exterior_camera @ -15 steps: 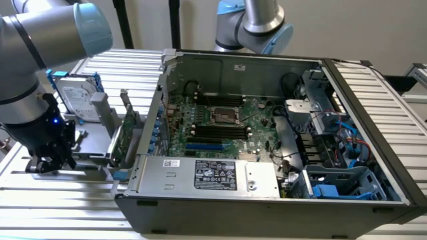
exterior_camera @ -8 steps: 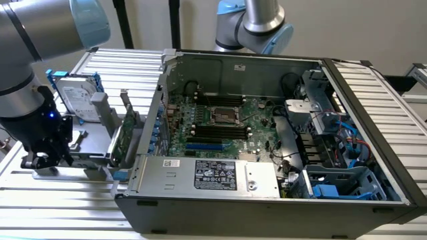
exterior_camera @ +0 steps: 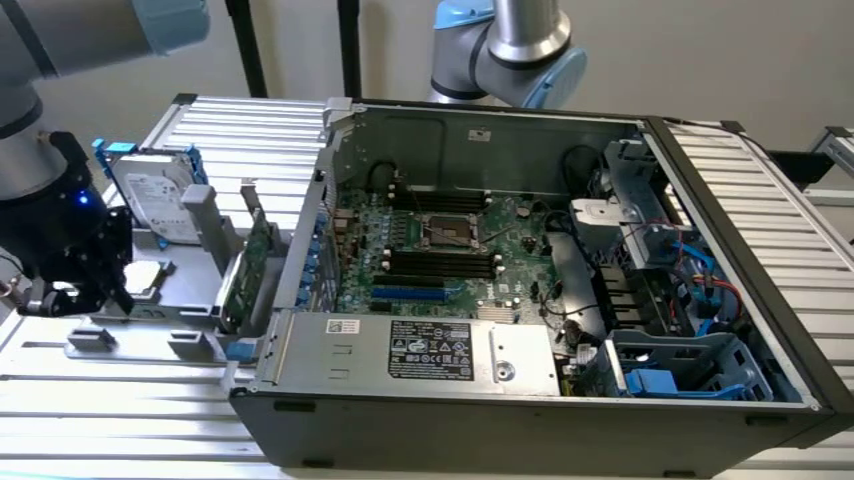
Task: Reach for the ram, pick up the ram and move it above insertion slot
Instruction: 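Pick up the ram and move it above insertion slot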
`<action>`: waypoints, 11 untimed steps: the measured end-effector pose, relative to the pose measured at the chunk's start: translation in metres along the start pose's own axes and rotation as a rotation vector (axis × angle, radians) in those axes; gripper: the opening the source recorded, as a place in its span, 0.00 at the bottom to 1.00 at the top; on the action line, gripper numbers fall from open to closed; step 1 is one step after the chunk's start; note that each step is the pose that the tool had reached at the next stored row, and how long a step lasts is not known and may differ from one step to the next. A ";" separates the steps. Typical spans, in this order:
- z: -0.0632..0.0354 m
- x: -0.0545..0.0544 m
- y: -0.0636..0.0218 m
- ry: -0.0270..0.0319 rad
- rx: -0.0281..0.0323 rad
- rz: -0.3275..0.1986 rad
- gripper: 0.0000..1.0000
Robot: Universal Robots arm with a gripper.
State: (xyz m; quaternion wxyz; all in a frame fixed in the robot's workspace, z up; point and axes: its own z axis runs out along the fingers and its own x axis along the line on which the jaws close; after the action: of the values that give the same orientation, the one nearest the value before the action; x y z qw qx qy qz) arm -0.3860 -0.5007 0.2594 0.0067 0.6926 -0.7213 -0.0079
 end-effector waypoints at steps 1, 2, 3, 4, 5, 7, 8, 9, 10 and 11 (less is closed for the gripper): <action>-0.0046 0.000 -0.0007 0.0002 -0.0001 -0.002 0.13; -0.0090 0.000 -0.0017 -0.0003 0.0001 -0.005 0.13; -0.0139 0.000 -0.0026 -0.0011 -0.0002 -0.009 0.13; -0.0183 0.000 -0.0034 -0.0021 -0.0001 -0.012 0.13; -0.0230 0.000 -0.0043 -0.0030 -0.0002 -0.016 0.13; -0.0319 0.000 -0.0059 -0.0045 -0.0004 -0.023 0.13; -0.0359 0.000 -0.0068 -0.0055 -0.0004 -0.027 0.13; -0.0397 0.000 -0.0076 -0.0064 -0.0003 -0.030 0.13; -0.0430 0.000 -0.0084 -0.0072 -0.0005 -0.034 0.13; -0.0462 -0.001 -0.0092 -0.0083 -0.0004 -0.038 0.13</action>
State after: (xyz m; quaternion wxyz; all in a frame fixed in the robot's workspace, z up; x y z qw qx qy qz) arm -0.3757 -0.5007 0.3055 0.0037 0.7061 -0.7080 -0.0111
